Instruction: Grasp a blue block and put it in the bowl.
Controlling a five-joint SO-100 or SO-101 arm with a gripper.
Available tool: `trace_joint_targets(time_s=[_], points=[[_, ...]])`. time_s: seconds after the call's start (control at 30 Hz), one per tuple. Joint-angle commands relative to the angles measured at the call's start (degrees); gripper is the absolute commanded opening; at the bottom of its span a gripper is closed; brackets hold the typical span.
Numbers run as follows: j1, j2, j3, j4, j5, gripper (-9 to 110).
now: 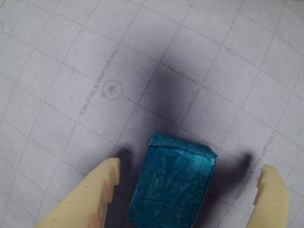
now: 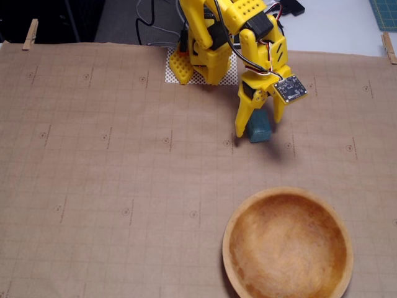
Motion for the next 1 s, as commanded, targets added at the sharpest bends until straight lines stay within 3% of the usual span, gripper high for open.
trace_joint_targets(time_s=[0.0,0.97], points=[[-0.26,-1.67,-3.34,-0.53,0.0,36],[-0.09,-14.85,-5.1,-1.32,1.14,35]])
